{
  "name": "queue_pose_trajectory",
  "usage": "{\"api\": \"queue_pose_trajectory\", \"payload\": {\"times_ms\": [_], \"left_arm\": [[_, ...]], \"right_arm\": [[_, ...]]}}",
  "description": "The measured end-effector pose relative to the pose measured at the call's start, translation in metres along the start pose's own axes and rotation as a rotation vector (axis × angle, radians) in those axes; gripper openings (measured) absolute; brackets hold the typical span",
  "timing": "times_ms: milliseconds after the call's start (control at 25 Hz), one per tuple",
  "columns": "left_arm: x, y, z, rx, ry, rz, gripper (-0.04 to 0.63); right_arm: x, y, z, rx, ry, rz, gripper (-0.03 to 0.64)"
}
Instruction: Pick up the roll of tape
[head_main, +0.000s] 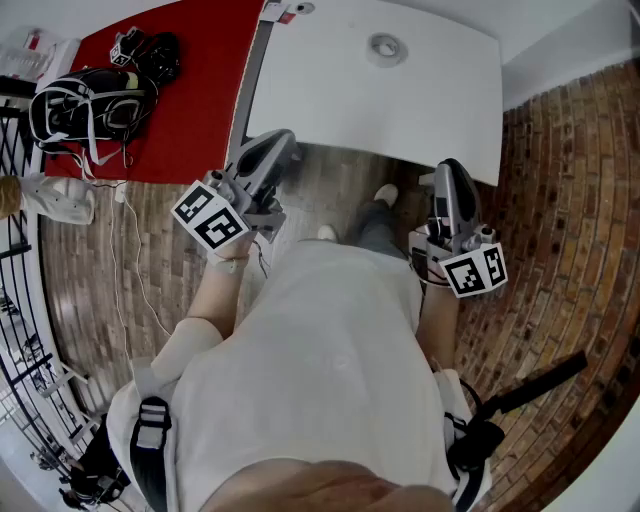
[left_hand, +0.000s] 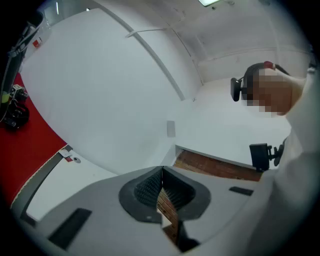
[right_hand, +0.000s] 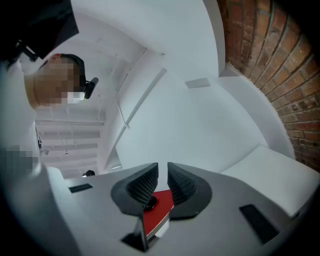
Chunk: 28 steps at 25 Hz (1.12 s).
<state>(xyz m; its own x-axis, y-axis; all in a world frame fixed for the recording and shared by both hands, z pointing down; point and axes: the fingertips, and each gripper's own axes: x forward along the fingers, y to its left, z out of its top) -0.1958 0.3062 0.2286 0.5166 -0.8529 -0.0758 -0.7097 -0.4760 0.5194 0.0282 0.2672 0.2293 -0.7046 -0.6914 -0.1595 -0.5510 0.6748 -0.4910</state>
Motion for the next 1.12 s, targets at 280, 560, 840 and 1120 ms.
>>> {"api": "queue_pose_trajectory", "payload": {"times_ms": [280,560,840,1120], "left_arm": [[0.042,0.018,-0.005,0.0,0.015,0.036,0.009],[0.101,0.053,-0.005,0.001,0.036,0.076,0.009],[0.155,0.086,0.0,0.006,0.069,0.137,0.009],[0.207,0.116,-0.001,0.034,0.12,0.215,0.009]], "right_arm": [[0.023,-0.047,0.008,0.024,0.007,0.007,0.044],[0.07,-0.108,0.014,0.05,0.031,0.021,0.044],[0.116,-0.164,0.029,0.076,0.055,0.035,0.044],[0.159,-0.216,0.033,0.099,0.111,0.061,0.044]]}}
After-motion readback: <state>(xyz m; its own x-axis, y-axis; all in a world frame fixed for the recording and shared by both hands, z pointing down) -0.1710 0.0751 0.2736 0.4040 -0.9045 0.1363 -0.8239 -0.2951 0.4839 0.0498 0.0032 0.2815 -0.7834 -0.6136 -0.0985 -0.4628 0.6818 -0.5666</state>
